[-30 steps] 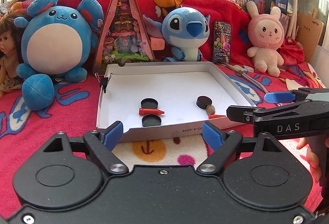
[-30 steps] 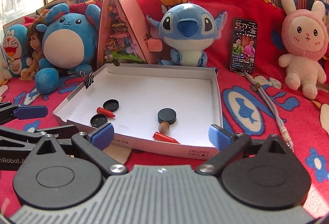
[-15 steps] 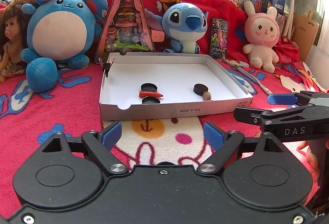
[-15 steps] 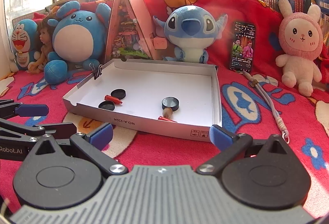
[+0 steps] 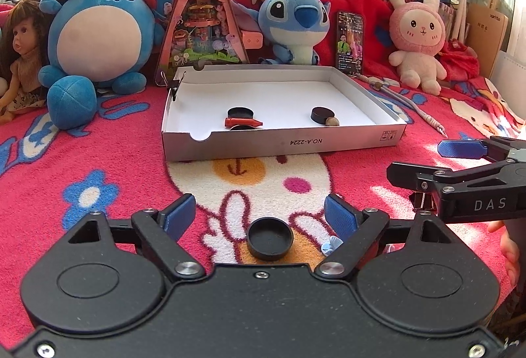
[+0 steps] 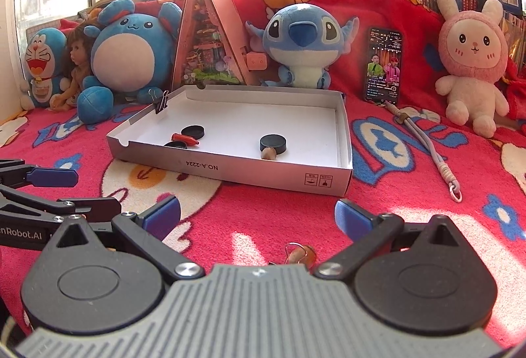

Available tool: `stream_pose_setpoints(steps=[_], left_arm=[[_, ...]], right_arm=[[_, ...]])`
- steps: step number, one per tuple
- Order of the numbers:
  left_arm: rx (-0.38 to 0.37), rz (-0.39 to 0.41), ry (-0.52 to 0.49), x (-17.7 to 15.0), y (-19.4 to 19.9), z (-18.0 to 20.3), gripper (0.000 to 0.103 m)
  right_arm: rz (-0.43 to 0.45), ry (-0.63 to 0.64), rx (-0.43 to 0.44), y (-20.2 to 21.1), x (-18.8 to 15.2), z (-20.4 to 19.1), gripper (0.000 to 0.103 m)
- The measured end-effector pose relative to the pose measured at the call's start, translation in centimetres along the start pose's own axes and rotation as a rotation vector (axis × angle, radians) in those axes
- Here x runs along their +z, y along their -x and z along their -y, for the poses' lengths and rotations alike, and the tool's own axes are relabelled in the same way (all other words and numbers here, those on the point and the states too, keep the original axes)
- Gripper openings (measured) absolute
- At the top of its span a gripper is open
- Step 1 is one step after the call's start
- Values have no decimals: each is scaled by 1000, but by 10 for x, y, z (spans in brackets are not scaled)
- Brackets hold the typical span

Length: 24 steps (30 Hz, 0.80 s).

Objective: Organize rigid objects
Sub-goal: 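Move the left gripper to a black lid while the right approaches a black binder clip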

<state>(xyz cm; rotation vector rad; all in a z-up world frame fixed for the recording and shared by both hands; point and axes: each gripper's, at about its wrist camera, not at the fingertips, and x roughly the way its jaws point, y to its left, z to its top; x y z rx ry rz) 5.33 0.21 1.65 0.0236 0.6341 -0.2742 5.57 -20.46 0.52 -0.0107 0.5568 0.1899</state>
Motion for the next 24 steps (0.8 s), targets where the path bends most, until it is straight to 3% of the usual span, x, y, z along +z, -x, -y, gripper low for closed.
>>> stream_pose_setpoints(steps=[14, 22, 24], left_arm=[[9, -6, -20, -19, 11, -1, 84], [12, -42, 4, -25, 11, -3, 74], [15, -44, 9, -25, 10, -4, 67]], right_arm=[[16, -9, -40, 9, -24, 2, 103], [-2, -18, -55, 10, -32, 5, 103], [-6, -20, -58, 10, -34, 5, 103]])
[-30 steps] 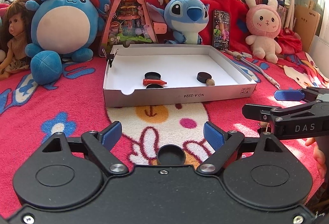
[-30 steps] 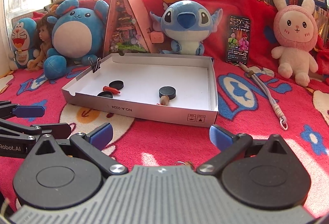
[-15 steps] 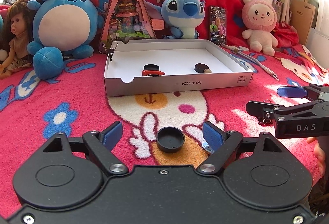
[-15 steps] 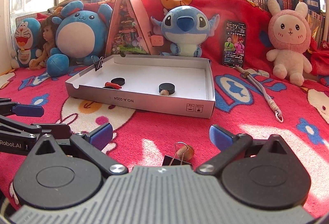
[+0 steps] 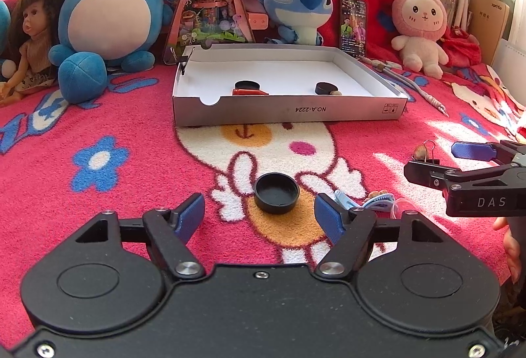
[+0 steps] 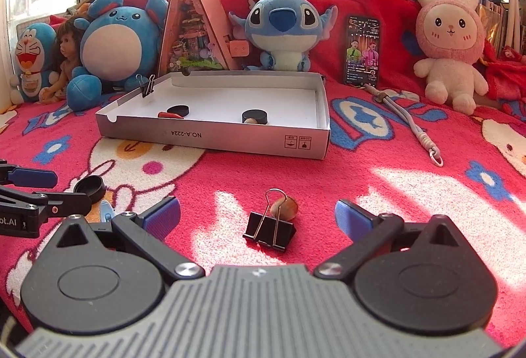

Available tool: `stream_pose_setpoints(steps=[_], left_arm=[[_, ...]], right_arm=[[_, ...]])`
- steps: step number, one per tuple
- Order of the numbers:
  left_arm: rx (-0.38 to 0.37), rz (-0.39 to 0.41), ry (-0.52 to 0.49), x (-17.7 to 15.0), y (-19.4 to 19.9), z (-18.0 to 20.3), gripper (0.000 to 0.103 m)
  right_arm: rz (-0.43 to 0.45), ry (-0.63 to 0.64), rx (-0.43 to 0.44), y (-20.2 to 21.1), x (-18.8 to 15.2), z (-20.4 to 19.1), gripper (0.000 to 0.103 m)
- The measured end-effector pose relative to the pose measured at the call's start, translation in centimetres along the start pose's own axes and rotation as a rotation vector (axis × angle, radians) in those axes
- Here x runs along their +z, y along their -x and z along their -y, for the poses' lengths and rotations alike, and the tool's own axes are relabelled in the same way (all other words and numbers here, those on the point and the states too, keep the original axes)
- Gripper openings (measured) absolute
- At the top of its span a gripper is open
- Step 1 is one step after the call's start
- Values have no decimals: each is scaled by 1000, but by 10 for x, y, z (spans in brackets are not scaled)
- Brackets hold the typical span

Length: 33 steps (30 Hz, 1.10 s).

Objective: Organize rigid objects
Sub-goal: 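Move the left gripper to a black lid while the right approaches a black binder clip, then grasp the black lid with the left gripper while the right grasps the black binder clip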

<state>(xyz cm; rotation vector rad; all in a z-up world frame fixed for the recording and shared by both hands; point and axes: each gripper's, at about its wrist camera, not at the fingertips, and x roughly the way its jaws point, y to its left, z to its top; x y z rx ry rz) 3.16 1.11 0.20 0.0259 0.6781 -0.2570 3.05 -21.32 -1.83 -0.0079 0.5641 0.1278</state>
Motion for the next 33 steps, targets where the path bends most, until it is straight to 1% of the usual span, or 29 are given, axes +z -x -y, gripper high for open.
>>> stream_pose_setpoints(steps=[3, 8, 11, 15, 20, 22, 24, 27, 30, 32, 33], left_arm=[[5, 0, 5, 0, 0, 0, 59], [12, -2, 6, 0, -2, 0, 51], [10, 1, 13, 2, -3, 1, 48], [5, 9, 16, 4, -5, 3, 47], [4, 11, -3, 6, -11, 8, 45], [3, 15, -4, 7, -12, 9, 42], [4, 22, -4, 7, -12, 9, 35], [5, 22, -12, 7, -13, 10, 32], [10, 26, -24, 6, -14, 12, 31], [13, 30, -28, 6, -14, 12, 31], [14, 30, -29, 6, -14, 13, 31]], right_arm=[[-5, -13, -5, 1, -3, 2, 103], [4, -52, -12, 4, -5, 7, 103], [15, -73, -25, 7, -5, 9, 101], [21, -83, -30, 10, -7, 8, 95], [18, -90, -34, 10, -9, 2, 92], [15, -94, -40, 9, -10, -1, 89], [8, -99, -46, 7, -11, -2, 86], [3, -109, -55, 5, -12, -3, 85], [14, -114, -78, 4, -12, -6, 84], [18, -120, -102, 3, -12, -7, 81], [20, -121, -122, 2, -12, -8, 77]])
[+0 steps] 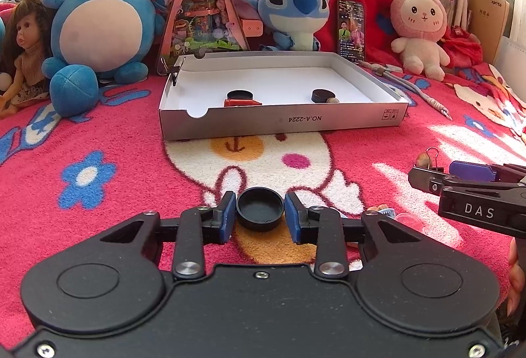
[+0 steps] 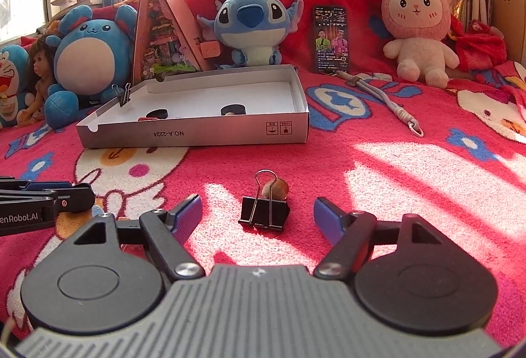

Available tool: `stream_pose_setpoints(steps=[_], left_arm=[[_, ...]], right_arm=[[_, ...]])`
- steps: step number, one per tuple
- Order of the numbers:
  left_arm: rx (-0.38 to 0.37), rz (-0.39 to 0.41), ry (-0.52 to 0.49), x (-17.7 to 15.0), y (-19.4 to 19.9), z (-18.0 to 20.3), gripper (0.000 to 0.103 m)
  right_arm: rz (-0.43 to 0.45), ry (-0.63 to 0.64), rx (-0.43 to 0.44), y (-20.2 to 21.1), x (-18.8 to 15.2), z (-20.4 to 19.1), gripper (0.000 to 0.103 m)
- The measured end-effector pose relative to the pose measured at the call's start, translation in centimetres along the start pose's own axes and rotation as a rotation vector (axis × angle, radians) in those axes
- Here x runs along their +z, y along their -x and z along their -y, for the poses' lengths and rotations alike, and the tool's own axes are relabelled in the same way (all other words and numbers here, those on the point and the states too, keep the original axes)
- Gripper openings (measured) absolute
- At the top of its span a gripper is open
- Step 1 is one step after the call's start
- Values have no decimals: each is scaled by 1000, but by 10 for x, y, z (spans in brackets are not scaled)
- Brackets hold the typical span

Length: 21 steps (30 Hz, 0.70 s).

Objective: Organize rigid objects
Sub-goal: 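Grasp the black lid with the left gripper while the right grasps the black binder clip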

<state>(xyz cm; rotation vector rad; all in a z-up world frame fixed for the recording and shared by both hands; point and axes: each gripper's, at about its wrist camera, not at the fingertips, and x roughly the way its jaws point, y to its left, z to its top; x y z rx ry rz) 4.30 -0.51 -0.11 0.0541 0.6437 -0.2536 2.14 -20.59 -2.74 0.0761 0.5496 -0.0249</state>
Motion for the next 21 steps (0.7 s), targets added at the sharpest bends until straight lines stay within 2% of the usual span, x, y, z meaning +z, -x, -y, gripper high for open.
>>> stream_pose_setpoints(steps=[9, 13, 17, 19, 21], left_arm=[[-1, 0, -1, 0, 0, 0, 31], [0, -1, 1, 0, 0, 0, 31], [4, 2, 9, 1, 2, -2, 31], [5, 4, 12, 1, 2, -3, 31], [6, 7, 14, 1, 3, -4, 31]], right_arm=[[16, -15, -20, 0, -4, -4, 72], [7, -31, -17, -1, -3, -5, 57], [-7, -30, -3, -3, -1, -9, 48], [-9, -31, 4, -3, -1, -11, 37], [-3, -39, 5, -3, -1, -13, 37]])
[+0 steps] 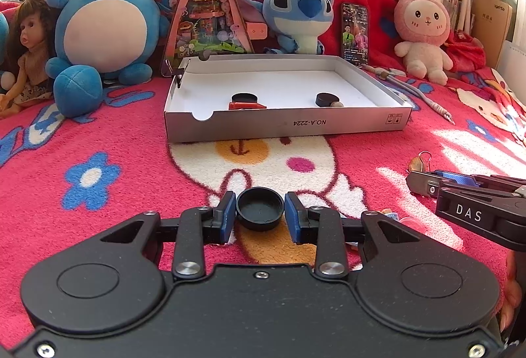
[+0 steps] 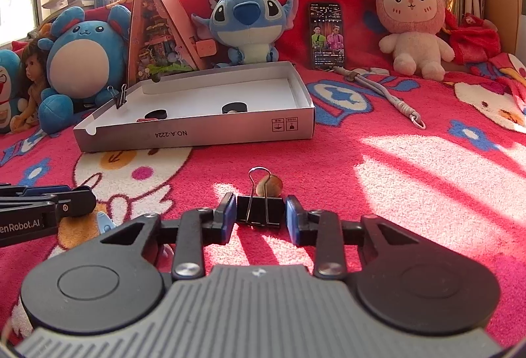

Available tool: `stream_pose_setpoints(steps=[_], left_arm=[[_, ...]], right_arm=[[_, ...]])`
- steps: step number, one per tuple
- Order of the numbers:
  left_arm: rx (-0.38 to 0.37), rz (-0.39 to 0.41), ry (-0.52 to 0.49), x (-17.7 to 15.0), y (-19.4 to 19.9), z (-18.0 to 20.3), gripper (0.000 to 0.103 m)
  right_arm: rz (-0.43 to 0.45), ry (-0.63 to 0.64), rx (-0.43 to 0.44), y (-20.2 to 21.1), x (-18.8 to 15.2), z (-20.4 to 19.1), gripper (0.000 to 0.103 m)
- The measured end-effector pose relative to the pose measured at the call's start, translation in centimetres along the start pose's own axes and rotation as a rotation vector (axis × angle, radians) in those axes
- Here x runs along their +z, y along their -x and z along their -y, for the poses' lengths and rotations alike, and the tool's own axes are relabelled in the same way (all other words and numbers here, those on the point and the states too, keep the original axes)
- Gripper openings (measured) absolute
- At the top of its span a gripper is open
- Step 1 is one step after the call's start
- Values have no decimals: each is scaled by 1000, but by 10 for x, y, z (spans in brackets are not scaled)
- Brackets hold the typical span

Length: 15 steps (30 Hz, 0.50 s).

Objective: Organize rigid objects
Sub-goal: 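Grasp the black lid with the left gripper while the right grasps the black binder clip, then carry the lid and binder clip with both grippers over the white box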

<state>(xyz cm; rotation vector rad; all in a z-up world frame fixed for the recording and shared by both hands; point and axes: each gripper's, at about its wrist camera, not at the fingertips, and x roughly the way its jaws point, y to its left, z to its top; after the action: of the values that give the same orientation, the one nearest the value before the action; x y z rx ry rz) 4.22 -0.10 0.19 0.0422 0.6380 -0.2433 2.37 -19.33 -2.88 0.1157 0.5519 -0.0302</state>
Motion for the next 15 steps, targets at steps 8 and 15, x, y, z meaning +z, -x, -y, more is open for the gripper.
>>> stream_pose_setpoints(steps=[8, 15], left_arm=[[5, 13, 5, 2, 2, -3, 31], [1, 15, 9, 2, 2, -3, 31]], right_arm=[[46, 29, 7, 8, 2, -5, 23], [38, 18, 17, 8, 3, -3, 28]])
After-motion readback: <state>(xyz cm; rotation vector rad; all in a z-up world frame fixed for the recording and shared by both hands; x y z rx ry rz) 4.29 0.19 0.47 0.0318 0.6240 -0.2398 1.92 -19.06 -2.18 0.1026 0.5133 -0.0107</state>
